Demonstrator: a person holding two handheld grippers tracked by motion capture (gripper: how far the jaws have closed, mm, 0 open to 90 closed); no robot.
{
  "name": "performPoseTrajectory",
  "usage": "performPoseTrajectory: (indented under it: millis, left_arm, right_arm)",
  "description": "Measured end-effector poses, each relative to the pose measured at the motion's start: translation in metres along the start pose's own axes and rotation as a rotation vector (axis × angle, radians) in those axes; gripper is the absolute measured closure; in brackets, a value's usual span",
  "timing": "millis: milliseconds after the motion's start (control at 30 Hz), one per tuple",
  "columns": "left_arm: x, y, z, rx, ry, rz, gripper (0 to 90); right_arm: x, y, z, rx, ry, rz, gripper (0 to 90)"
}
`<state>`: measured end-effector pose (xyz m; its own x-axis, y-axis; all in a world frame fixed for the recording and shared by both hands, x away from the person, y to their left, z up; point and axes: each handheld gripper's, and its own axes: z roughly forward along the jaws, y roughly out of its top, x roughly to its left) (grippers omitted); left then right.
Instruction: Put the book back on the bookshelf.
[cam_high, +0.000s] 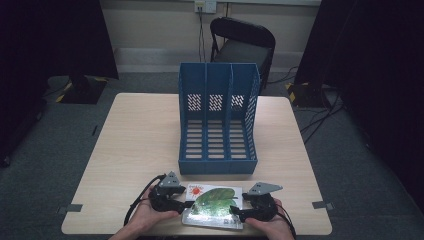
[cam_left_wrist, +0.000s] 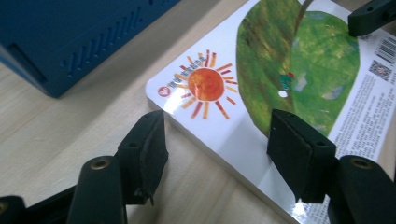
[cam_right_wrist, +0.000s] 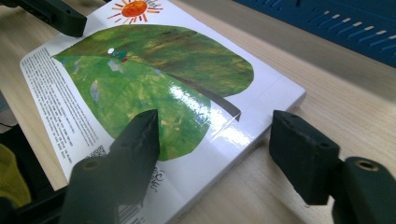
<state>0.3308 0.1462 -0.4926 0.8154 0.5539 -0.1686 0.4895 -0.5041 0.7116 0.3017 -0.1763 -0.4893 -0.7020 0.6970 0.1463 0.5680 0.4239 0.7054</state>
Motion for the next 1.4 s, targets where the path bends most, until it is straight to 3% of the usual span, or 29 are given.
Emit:
performPoseTrajectory:
  millis: [200, 400, 667, 800, 833, 867, 900, 1000, 1200, 1400]
  left_arm:
    - [0.004, -0.001, 0.002, -0.017, 0.007, -0.014, 39.0]
    - [0.006, 0.003, 0.002, -0.016, 0.032, 0.013, 40.4]
    - [0.011, 0.002, 0.001, -0.022, 0.038, -0.003, 42.7]
    - [0.018, 0.002, -0.002, -0.021, 0.045, -0.041, 45.1]
    - [0.023, 0.001, -0.004, -0.018, 0.045, -0.071, 45.6]
    - [0.023, 0.001, -0.004, -0.018, 0.045, -0.071, 45.5]
    - [0.028, -0.003, -0.007, -0.028, 0.044, -0.105, 45.5]
    - [0.032, -0.007, -0.008, -0.043, 0.028, -0.130, 45.5]
    - [0.031, -0.005, -0.006, -0.044, 0.044, -0.116, 36.3]
    - [0.030, -0.004, -0.005, -0.044, 0.030, -0.121, 27.7]
  right_arm:
    - [0.000, 0.005, 0.006, -0.007, -0.009, 0.000, 34.6]
    - [0.001, 0.009, 0.010, -0.011, -0.022, 0.001, 34.8]
    - [0.003, 0.012, 0.014, -0.008, -0.022, 0.009, 34.3]
    - [0.005, 0.014, 0.016, -0.004, -0.017, 0.015, 34.1]
    - [0.007, 0.015, 0.018, -0.002, -0.005, 0.007, 34.0]
    - [0.007, 0.015, 0.018, -0.002, -0.005, 0.007, 34.0]
    - [0.008, 0.017, 0.020, 0.005, 0.019, 0.018, 34.0]
    - [0.009, 0.017, 0.022, 0.003, 0.034, 0.030, 33.9]
    - [0.006, 0.014, 0.024, -0.011, 0.066, 0.053, 33.5]
    - [0.006, 0.015, 0.025, -0.007, 0.069, 0.058, 32.5]
